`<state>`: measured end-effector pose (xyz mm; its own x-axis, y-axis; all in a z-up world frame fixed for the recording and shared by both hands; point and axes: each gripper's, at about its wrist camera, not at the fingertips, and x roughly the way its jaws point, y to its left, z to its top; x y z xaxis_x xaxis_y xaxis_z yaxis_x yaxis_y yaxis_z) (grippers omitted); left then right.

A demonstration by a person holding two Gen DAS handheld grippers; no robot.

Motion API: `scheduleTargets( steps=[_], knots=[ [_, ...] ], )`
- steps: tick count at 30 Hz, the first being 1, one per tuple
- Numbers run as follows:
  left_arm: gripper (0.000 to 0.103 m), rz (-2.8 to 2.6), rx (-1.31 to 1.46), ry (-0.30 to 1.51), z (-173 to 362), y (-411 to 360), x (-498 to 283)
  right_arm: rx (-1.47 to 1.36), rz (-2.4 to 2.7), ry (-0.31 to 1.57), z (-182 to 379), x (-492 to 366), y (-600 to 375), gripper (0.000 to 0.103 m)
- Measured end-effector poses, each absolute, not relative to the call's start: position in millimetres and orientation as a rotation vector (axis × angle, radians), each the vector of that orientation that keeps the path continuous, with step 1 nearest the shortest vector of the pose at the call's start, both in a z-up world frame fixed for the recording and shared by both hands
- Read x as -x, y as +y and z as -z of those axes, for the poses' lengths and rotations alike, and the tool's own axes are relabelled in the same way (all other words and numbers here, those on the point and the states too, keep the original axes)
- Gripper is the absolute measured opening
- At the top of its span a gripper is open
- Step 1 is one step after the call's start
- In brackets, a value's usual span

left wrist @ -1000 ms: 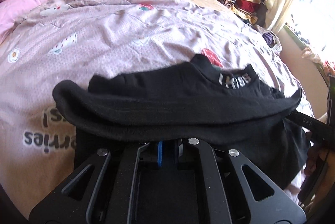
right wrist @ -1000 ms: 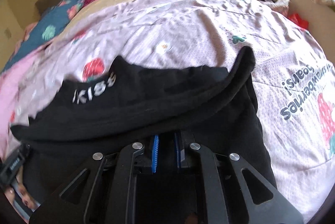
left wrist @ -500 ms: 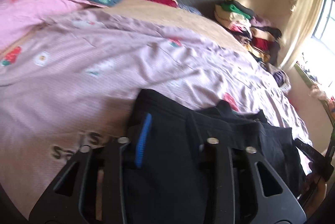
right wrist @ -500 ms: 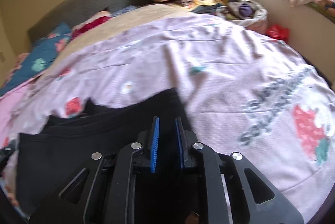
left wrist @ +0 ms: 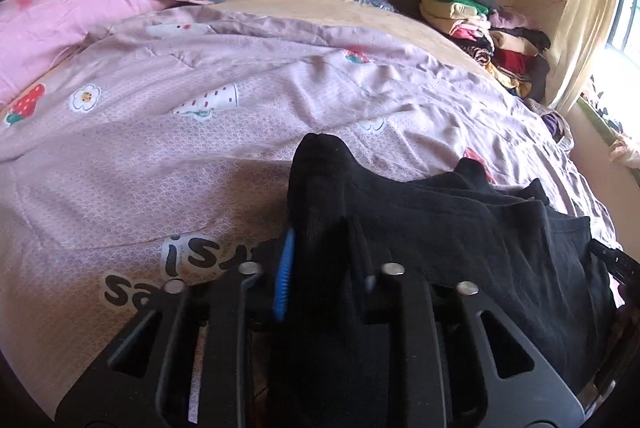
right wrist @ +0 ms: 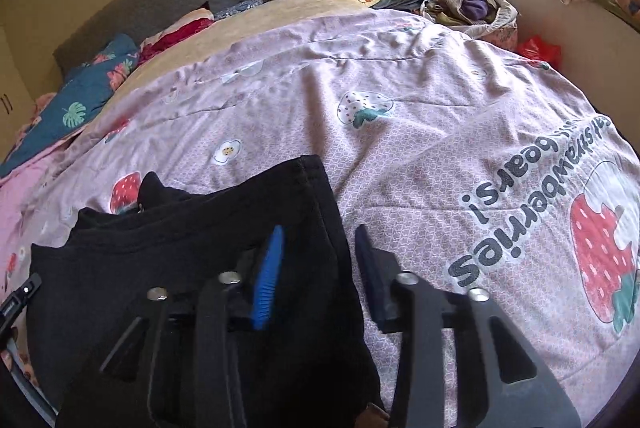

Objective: Fold small clothes
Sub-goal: 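Lower the hem onto the collar and open both tools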

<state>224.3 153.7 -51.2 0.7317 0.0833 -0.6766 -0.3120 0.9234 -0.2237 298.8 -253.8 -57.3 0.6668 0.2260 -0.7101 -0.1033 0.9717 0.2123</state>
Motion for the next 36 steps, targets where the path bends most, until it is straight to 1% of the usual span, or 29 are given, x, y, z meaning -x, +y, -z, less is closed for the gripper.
scheduleTargets(
  steps=[1, 2, 6, 11, 14, 17, 20, 25, 30, 31, 32, 34, 36],
  knots=[
    [0.008, -0.220, 0.337, 0.708, 50.1, 153.7, -222.4, -0.150, -0.187, 0.807, 55.2, -297.8, -253.5, 0.007],
    [0.008, -0.217, 0.339, 0.690, 48.3, 153.7, -220.3, -0.142, -0.190, 0.797, 53.0, -296.9, -252.3, 0.007],
    [0.003, -0.210, 0.364, 0.633, 35.6, 156.1, -210.0, -0.138, -0.197, 0.721, 36.5, -289.4, -253.6, 0.006],
    [0.003, -0.199, 0.367, 0.543, 11.2, 154.1, -196.2, -0.150, -0.205, 0.619, 13.8, -280.8, -255.8, 0.006],
    [0.003, -0.227, 0.362, 0.547, 14.8, 157.0, -198.0, -0.125, -0.198, 0.574, 9.1, -279.0, -252.3, 0.006],
    [0.003, -0.250, 0.379, 0.584, 26.4, 163.3, -202.9, -0.088, -0.174, 0.573, 12.3, -282.5, -246.7, 0.006],
    [0.003, -0.264, 0.382, 0.619, 35.7, 165.6, -207.9, -0.065, -0.148, 0.617, 22.4, -290.7, -243.1, 0.006],
    [0.003, -0.272, 0.377, 0.626, 39.2, 167.6, -207.4, -0.125, -0.129, 0.705, 43.2, -301.1, -253.5, 0.006],
    [0.004, -0.274, 0.371, 0.639, 42.5, 166.9, -208.7, -0.126, -0.119, 0.750, 50.6, -304.6, -253.4, 0.007],
    [0.004, -0.275, 0.370, 0.642, 42.8, 166.8, -209.0, -0.123, -0.118, 0.751, 50.2, -304.6, -252.9, 0.008],
    [0.005, -0.276, 0.368, 0.645, 43.2, 166.6, -209.0, -0.122, -0.116, 0.755, 49.9, -304.4, -253.3, 0.014],
    [0.009, -0.282, 0.370, 0.645, 43.5, 167.2, -208.6, -0.121, -0.101, 0.760, 49.9, -302.5, -255.8, 0.022],
    [0.009, -0.289, 0.375, 0.636, 42.2, 168.8, -205.7, -0.133, -0.098, 0.769, 50.1, -302.0, -259.5, 0.025]
  ],
)
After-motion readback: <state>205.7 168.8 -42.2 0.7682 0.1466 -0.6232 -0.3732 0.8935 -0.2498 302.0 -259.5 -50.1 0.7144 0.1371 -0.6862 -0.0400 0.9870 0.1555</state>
